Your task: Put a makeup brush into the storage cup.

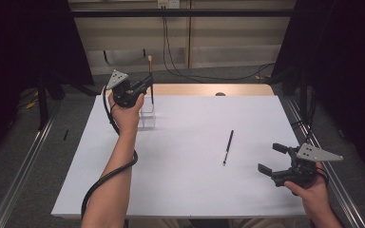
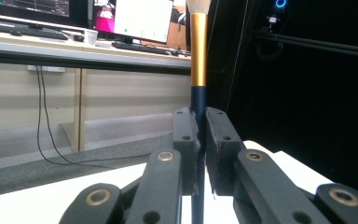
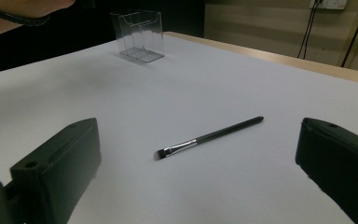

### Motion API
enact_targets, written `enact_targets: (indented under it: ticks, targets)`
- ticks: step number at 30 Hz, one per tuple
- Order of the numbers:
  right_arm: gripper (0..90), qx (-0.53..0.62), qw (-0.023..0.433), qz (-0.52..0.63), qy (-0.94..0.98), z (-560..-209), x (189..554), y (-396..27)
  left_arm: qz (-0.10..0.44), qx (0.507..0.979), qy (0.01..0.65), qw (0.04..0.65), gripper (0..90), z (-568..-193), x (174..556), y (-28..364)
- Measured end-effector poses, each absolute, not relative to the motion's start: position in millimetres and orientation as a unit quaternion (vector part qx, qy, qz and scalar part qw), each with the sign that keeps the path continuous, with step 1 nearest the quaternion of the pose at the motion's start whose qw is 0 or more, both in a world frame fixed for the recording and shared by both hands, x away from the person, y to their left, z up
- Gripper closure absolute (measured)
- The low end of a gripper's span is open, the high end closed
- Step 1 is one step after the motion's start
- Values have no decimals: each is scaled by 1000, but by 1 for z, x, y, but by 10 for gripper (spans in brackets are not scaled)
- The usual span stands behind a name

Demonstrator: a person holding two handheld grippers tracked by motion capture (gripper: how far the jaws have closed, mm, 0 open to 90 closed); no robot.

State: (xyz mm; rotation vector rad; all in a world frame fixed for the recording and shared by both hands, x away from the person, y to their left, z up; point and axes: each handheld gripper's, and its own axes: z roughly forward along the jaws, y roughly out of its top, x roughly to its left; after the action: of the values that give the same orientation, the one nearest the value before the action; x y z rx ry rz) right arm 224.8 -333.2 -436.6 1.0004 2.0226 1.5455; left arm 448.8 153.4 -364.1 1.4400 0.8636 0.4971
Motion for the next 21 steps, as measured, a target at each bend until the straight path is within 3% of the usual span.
enact_targets:
  ticks: [21]
  targets:
    - [0,359,202,554,724,-437,225,-334,233,628,395,629,837,-381,459,156]
